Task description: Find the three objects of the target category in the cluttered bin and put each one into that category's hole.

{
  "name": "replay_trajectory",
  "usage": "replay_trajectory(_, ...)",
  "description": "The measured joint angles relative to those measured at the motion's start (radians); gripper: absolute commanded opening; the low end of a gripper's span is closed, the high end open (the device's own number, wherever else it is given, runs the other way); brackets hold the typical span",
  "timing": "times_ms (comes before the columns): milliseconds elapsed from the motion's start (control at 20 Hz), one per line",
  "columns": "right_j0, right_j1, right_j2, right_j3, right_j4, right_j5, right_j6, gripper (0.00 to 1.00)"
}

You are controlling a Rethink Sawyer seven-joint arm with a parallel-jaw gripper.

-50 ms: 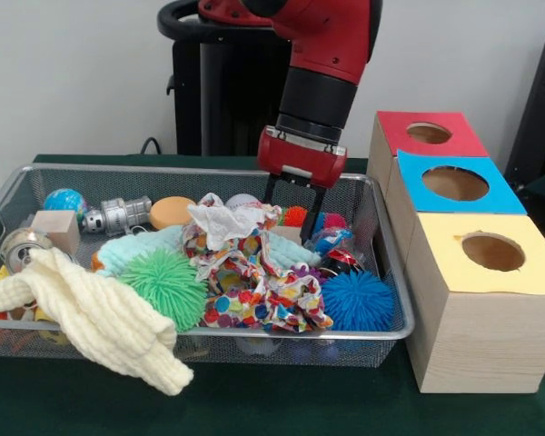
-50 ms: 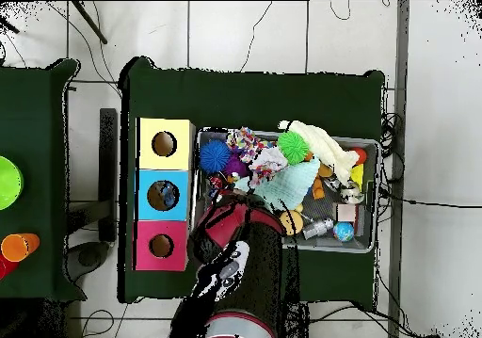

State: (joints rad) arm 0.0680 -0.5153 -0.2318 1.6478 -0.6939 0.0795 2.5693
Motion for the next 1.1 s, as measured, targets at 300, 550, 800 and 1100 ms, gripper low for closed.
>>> replay_trajectory(300,-0.002,-0.010,0.022,0.000,0.000,0.000,0.000,1.00)
replay_trajectory(550,-0.014,-0.022,0.056,0.001,0.002,0.000,0.000,1.00)
replay_trajectory(800,-0.025,-0.028,0.078,0.001,0.003,0.000,0.000,1.00)
replay_trajectory(1100,-0.031,-0.033,0.101,0.001,0.004,0.000,0.000,1.00)
